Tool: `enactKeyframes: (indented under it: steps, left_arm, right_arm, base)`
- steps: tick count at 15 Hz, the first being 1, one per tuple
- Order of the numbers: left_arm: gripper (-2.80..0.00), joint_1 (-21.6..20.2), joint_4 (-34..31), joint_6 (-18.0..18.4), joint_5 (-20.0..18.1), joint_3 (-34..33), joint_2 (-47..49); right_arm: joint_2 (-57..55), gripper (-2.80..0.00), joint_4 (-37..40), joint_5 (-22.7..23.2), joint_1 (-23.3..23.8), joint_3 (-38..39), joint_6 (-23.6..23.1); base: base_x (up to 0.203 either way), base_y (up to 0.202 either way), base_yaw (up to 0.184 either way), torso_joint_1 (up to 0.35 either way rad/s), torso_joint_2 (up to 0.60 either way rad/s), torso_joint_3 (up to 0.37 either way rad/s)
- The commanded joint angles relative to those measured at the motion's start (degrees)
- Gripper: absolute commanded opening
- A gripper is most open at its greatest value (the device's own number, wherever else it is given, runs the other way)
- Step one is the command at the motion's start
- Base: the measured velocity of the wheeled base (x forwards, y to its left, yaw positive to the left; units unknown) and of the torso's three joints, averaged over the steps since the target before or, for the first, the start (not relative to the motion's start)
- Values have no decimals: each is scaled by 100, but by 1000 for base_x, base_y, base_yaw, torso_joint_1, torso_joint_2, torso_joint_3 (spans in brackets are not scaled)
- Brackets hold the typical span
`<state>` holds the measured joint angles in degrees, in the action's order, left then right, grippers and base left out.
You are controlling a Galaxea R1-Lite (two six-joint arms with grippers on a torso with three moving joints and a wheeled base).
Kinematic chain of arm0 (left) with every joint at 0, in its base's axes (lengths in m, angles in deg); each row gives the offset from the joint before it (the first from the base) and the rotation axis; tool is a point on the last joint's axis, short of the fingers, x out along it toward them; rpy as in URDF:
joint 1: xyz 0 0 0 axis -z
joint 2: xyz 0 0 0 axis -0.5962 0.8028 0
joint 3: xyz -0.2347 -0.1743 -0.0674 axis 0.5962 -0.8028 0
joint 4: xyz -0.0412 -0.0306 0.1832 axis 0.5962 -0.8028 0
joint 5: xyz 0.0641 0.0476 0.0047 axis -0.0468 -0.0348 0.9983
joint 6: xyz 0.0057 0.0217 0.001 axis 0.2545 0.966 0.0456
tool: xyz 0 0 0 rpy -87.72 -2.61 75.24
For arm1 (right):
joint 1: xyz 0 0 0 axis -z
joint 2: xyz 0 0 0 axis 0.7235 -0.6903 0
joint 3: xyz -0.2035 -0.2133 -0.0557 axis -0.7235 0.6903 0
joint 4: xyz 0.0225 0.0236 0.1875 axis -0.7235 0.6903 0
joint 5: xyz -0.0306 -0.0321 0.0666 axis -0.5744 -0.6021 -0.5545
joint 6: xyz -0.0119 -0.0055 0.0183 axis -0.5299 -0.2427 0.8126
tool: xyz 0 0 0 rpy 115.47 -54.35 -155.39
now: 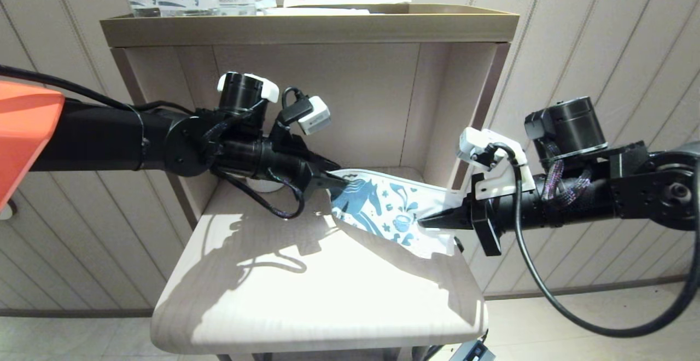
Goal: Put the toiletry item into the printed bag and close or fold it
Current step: Close the strorage bag and place it on the desk
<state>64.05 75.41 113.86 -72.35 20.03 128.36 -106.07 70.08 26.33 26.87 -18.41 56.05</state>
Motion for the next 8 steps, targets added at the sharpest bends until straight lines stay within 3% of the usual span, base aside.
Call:
enactKeyframes:
  steps: [1,5,8]
  left_arm:
    - [0,-94,123,26,70,86,184]
    - [0,-363,314,-54,123,24,-70]
    - [0,-629,374,-263,-74,-346,-1126]
  right_arm:
    - [-17,-280,5,23,-3,-11,-20]
    - [-84,-280,-11,18,-3,-42,-11]
    - [-231,-280,-20,23,6,-118,-11]
  base:
    - [0,0,0,0,0,0]
    - [0,0,0,0,0,0]
    - [0,0,0,0,0,0]
